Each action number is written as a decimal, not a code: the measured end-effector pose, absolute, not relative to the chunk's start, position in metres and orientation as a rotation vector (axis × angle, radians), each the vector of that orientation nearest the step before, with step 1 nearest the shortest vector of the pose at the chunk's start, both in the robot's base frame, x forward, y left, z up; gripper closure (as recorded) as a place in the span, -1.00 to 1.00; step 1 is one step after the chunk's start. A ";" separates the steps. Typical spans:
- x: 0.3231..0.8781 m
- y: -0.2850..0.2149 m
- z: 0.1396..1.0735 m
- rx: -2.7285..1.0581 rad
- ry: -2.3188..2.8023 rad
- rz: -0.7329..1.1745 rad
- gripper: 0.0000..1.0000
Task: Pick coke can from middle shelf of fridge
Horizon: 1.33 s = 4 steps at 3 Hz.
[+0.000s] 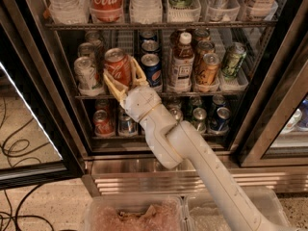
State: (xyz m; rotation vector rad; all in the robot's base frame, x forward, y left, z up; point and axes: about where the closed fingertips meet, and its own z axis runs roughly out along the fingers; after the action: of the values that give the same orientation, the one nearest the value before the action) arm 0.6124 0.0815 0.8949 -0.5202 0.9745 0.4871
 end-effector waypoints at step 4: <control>0.472 0.083 0.858 -0.598 1.024 0.747 1.00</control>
Offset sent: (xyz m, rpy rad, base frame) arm -0.0948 0.0222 -0.0232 0.0069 0.1212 0.4252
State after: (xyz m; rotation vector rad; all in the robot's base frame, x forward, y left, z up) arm 0.4715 0.0830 0.8575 -0.5983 1.0241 0.7466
